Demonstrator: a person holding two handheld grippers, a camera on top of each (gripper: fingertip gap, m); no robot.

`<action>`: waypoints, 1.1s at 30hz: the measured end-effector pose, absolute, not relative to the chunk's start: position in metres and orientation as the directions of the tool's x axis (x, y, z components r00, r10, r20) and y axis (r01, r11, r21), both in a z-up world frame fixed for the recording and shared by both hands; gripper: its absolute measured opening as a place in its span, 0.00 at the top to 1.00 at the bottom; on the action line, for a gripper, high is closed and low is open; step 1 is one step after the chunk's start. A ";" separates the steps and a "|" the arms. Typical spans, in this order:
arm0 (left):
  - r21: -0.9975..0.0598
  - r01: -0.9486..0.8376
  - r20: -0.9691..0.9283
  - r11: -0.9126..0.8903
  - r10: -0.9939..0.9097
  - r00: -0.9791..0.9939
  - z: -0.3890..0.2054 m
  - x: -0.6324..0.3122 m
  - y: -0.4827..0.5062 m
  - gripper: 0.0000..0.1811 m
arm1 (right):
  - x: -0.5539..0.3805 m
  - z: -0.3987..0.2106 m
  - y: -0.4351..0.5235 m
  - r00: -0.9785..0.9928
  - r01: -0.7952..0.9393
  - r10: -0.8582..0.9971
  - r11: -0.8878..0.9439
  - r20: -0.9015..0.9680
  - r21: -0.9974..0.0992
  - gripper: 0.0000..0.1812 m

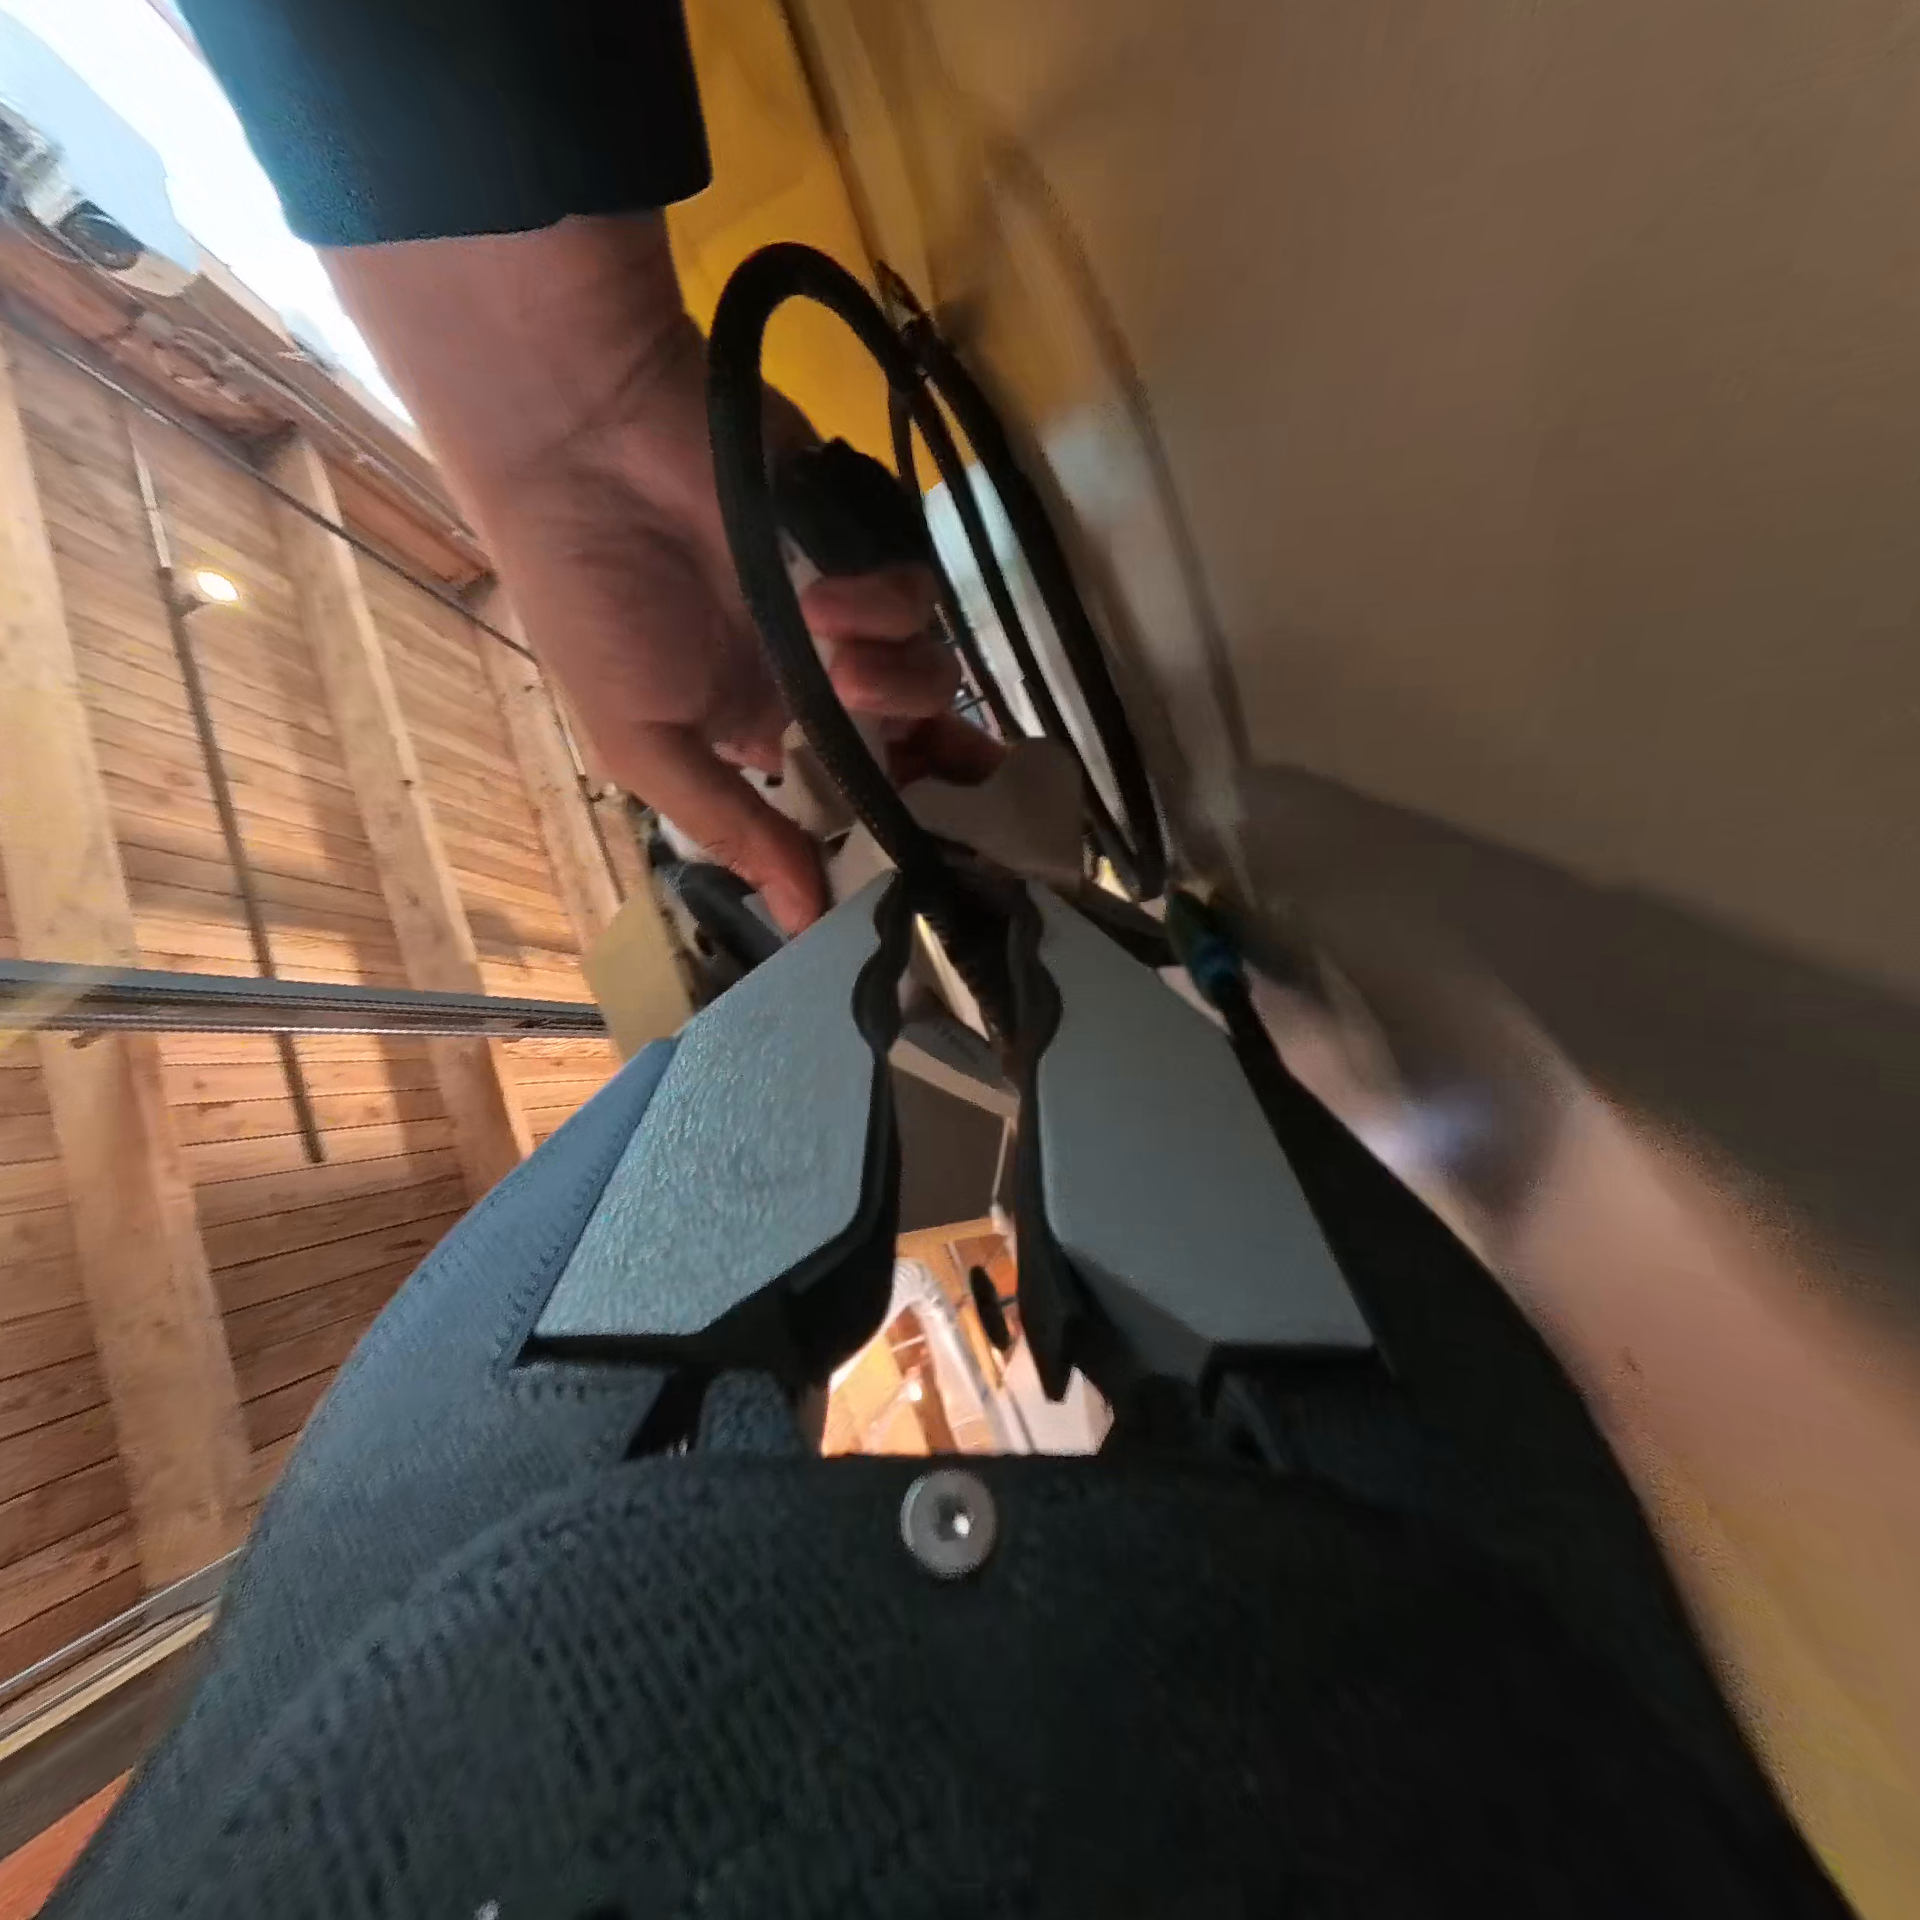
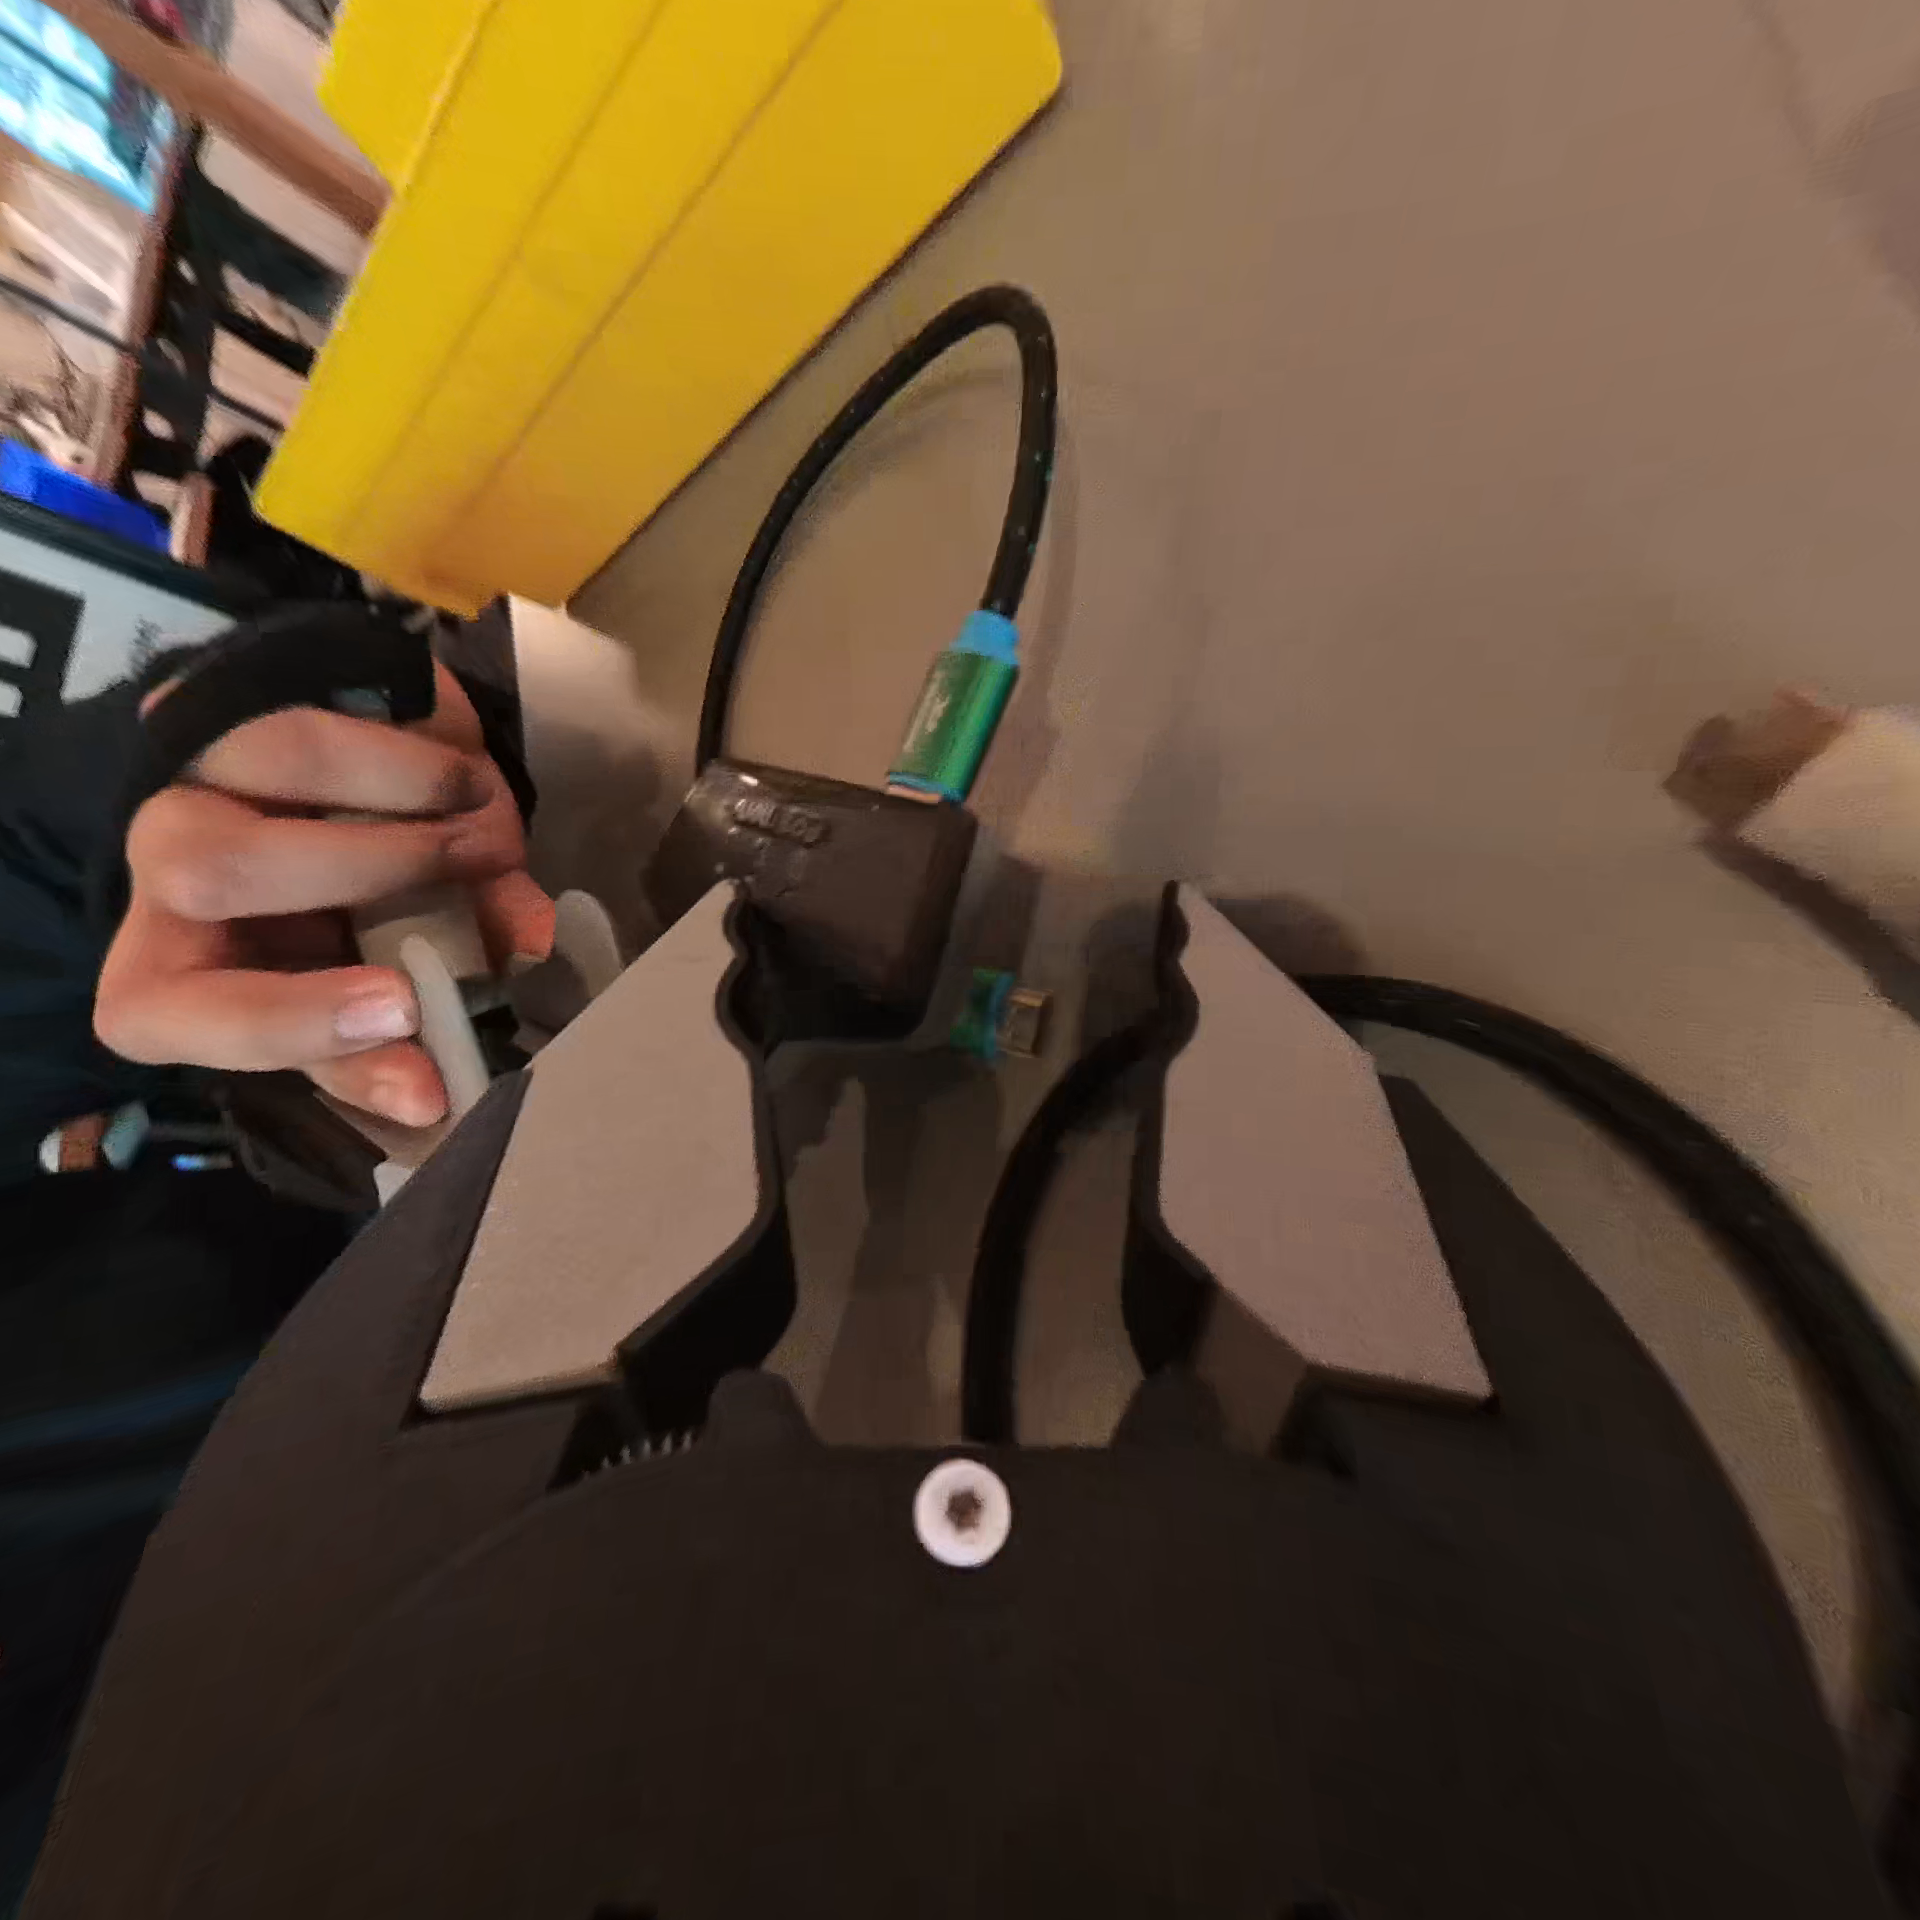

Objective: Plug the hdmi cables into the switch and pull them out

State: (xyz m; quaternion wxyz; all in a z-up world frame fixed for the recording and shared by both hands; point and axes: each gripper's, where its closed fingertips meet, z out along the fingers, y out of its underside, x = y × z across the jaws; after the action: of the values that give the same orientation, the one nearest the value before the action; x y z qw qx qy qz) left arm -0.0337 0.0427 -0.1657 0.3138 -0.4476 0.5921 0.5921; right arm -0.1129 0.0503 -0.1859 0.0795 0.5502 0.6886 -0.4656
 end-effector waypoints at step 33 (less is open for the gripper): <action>-0.968 0.187 0.211 -0.164 -0.142 0.967 -0.098 -0.103 0.078 0.72 | -0.111 -0.061 0.084 -0.688 0.367 0.539 -0.320 -0.486 -0.874 0.90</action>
State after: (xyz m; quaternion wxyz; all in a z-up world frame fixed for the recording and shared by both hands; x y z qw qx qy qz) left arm -0.1026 0.0778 -0.0982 0.6463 -0.7522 -0.0152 -0.1273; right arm -0.1107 0.0835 -0.0610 -0.0606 0.3906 0.5800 -0.7123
